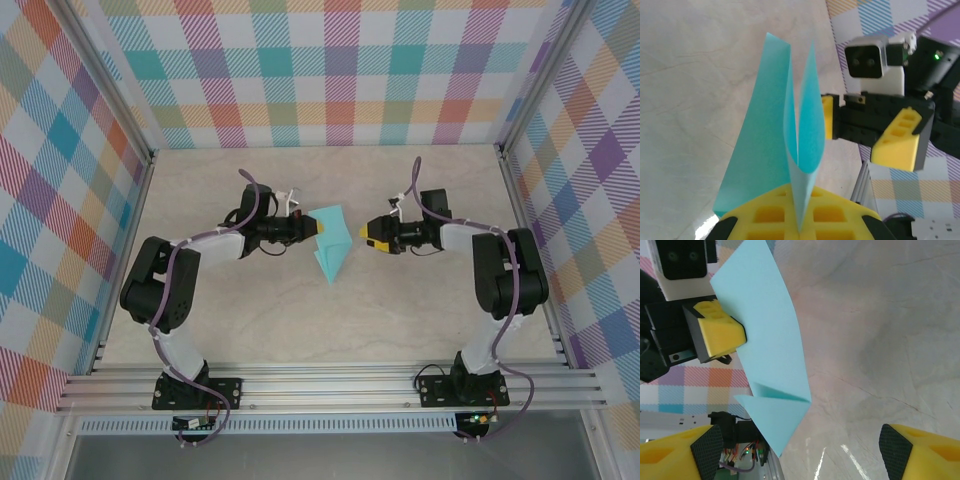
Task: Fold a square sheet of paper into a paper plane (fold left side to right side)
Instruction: Fold the wing for the fifth time at the center of the table.
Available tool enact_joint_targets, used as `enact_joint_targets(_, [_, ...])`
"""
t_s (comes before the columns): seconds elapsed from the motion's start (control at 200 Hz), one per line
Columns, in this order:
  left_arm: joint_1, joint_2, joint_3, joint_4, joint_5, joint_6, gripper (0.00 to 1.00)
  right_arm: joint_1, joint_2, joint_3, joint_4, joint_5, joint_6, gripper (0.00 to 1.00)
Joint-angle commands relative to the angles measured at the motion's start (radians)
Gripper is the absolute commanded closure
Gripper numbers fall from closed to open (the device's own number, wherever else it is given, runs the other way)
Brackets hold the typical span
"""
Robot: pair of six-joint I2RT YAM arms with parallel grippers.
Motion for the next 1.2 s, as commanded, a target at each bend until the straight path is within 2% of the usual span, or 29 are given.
enact_joint_targets(0.0, [-0.004, -0.019, -0.022, 0.022, 0.087, 0.040, 1.00, 0.026, 0.038, 0.051, 0.081, -0.126, 0.003, 0.18])
enact_joint_targets(0.26, [-0.026, -0.018, 0.000, -0.014, 0.141, 0.079, 1.00, 0.050, 0.095, 0.087, 0.127, -0.142, 0.055, 0.29])
enact_joint_targets(0.335, [-0.032, -0.015, 0.010, -0.026, 0.146, 0.087, 1.00, 0.059, 0.104, 0.089, 0.129, -0.145, 0.056, 0.35])
enact_joint_targets(0.555, [-0.052, 0.018, 0.028, -0.038, 0.137, 0.094, 1.00, 0.072, 0.114, 0.086, 0.156, -0.166, 0.075, 0.63])
enact_joint_targets(0.645, [-0.054, 0.027, 0.027, -0.036, 0.120, 0.094, 1.00, 0.072, 0.102, 0.077, 0.148, -0.147, 0.073, 0.90])
enact_joint_targets(0.7, [-0.054, 0.027, 0.024, -0.040, 0.095, 0.098, 0.95, 0.072, 0.093, 0.071, 0.140, -0.128, 0.072, 1.00])
enact_joint_targets(0.755, [-0.054, 0.027, 0.025, -0.055, 0.068, 0.106, 0.84, 0.072, 0.087, 0.065, 0.137, -0.114, 0.076, 1.00])
enact_joint_targets(0.815, [-0.053, 0.028, 0.030, -0.083, 0.040, 0.121, 0.77, 0.072, 0.080, 0.057, 0.130, -0.100, 0.080, 1.00])
enact_joint_targets(0.86, [-0.048, 0.021, 0.038, -0.124, 0.002, 0.140, 0.67, 0.071, 0.074, 0.050, 0.125, -0.086, 0.084, 1.00])
enact_joint_targets(0.945, [-0.033, -0.005, 0.053, -0.210, -0.063, 0.184, 0.55, 0.072, 0.067, 0.033, 0.126, -0.055, 0.103, 1.00])
enact_joint_targets(1.025, [-0.014, -0.055, 0.064, -0.305, -0.163, 0.232, 0.45, 0.072, 0.065, 0.020, 0.130, -0.026, 0.132, 1.00])
enact_joint_targets(1.195, [-0.016, -0.172, 0.109, -0.583, -0.440, 0.337, 0.32, 0.072, 0.058, 0.001, 0.111, 0.058, 0.209, 1.00])
